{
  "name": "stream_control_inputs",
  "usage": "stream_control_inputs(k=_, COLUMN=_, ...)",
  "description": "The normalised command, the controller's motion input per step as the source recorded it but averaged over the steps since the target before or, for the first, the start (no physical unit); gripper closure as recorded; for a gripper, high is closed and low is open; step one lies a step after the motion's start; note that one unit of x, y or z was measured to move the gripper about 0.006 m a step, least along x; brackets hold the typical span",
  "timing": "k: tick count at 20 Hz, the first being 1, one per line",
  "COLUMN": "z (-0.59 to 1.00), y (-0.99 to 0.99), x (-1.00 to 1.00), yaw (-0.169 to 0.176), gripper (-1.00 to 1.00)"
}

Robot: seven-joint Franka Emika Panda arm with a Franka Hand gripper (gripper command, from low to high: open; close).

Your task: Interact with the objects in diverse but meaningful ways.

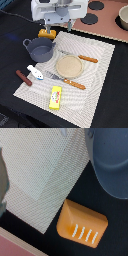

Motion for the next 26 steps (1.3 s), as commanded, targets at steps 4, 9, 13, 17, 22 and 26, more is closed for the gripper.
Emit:
stream_control_inputs(k=4, z=-0.32, y=-0.04, x=-0.53, yaw=0.0, gripper=-1.0)
stream_control_inputs(k=9, z=-0.23, y=-0.09, x=-0.68, yaw=0.0, gripper=-1.0)
stream_control_inputs(k=13, z=-0.22, y=-0.1, x=-0.69, yaw=0.033, gripper=-1.0)
stream_control_inputs(k=17, z=-0.11, y=-0.2, x=-0.63, yaw=0.057, gripper=-1.0)
stream_control_inputs(k=22, z=0.13, y=-0.34, x=-0.51, yaw=0.089, gripper=-1.0)
stream_control_inputs(k=26, z=0.09, y=-0.42, x=-0.47, yaw=0.115, gripper=-1.0)
